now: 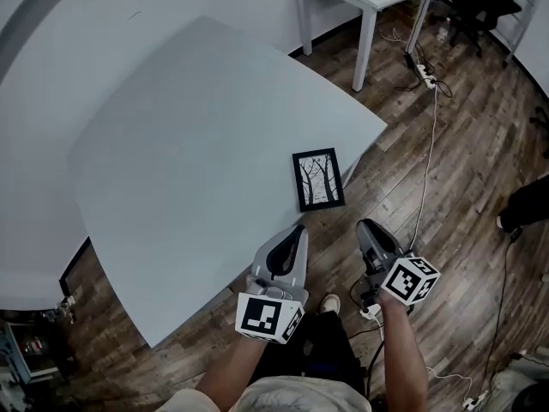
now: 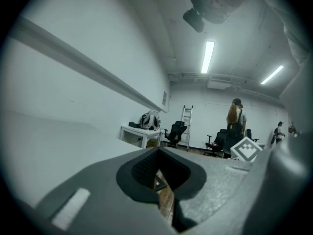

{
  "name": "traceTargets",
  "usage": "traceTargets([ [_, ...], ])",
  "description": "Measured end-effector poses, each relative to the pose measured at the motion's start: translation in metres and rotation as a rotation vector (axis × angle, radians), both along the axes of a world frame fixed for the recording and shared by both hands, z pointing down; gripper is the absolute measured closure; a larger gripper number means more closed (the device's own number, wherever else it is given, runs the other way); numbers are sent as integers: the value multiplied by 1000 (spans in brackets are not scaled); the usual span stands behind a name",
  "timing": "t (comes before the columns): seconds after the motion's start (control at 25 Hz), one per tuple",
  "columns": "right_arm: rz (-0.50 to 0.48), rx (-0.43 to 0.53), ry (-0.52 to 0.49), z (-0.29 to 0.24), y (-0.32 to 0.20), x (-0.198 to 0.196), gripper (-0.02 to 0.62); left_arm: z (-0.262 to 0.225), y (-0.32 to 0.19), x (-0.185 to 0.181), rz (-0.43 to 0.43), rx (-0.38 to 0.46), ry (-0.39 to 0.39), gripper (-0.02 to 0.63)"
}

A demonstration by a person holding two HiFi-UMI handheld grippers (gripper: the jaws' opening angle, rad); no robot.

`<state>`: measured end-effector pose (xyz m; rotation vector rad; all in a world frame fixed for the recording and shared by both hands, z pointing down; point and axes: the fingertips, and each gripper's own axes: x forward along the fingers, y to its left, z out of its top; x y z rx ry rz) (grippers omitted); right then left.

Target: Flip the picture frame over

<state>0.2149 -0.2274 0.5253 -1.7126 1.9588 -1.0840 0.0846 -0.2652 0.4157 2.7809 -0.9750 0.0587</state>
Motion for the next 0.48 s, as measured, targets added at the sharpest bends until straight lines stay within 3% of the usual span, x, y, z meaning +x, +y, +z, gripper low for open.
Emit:
traceTargets([
  [0.2, -7, 69, -259, 39, -30, 0, 409, 22, -5, 7, 25, 1, 4, 604],
  [0.48, -18, 143, -446, 72, -63, 3, 390, 52, -16, 24, 30, -1, -3, 604],
])
